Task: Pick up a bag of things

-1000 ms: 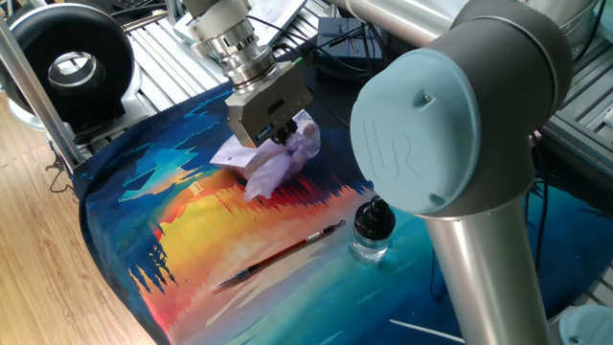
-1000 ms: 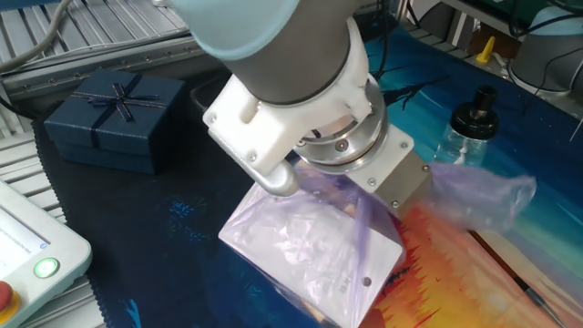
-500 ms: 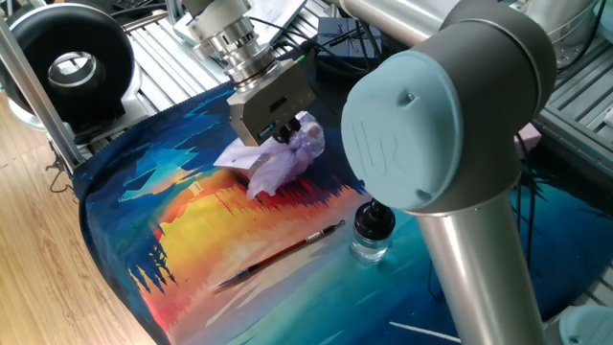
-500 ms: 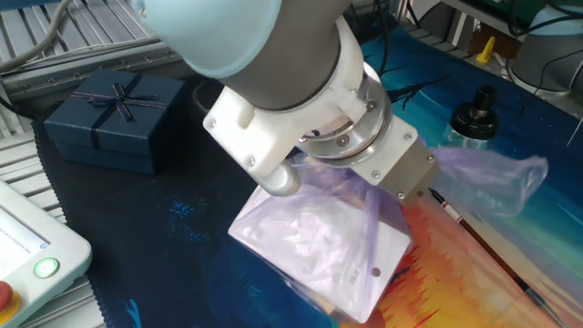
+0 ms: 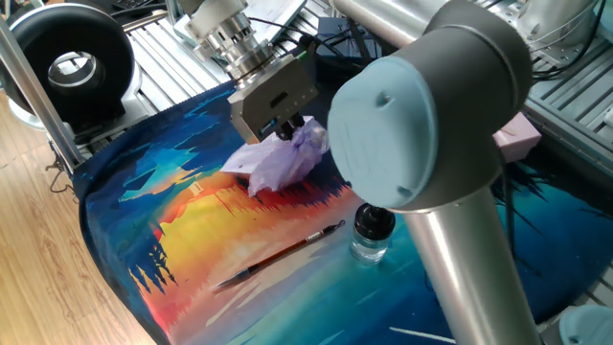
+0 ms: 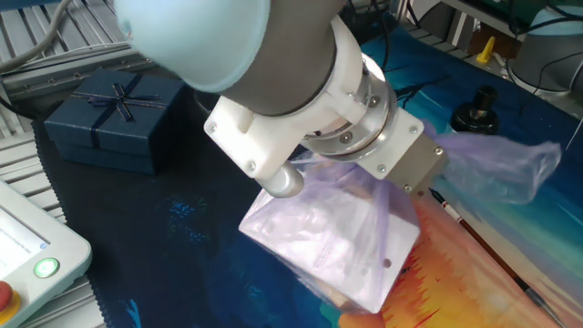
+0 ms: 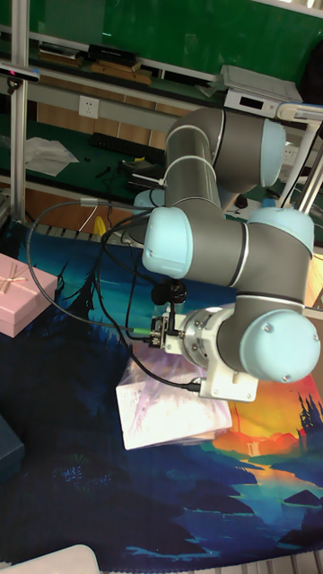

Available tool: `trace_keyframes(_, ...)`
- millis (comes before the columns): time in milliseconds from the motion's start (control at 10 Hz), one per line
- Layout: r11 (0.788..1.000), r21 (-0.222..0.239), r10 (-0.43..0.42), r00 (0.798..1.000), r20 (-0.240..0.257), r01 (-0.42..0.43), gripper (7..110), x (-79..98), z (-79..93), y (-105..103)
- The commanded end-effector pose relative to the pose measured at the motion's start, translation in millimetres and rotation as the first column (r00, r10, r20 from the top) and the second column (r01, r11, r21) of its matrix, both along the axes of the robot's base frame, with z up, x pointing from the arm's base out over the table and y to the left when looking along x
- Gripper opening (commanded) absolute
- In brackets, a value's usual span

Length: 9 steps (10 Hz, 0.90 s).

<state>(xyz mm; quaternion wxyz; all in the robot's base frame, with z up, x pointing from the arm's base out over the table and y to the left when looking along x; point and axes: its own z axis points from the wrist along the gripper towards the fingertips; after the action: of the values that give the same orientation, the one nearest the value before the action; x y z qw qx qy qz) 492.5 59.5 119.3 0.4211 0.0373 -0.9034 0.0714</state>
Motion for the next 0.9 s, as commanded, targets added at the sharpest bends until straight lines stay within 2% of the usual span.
trace_keyframes(0, 1.000, 0.014, 0.006, 0.997, -0.076, -0.005, 7, -2.7, 25.6, 2)
trace_keyframes(200, 1.000, 0.007, 0.010, 0.994, -0.108, -0.009, 7, 0.9, 39.3, 1)
trace_keyframes(400, 1.000, 0.010, 0.008, 0.993, -0.117, -0.006, 7, 0.3, 42.2, 2)
trace_keyframes(600, 1.000, -0.001, 0.007, 0.992, -0.130, -0.008, 7, -2.6, 53.1, 0)
trace_keyframes(800, 1.000, 0.018, 0.012, 0.990, -0.143, -0.010, 7, -4.1, 68.2, -2)
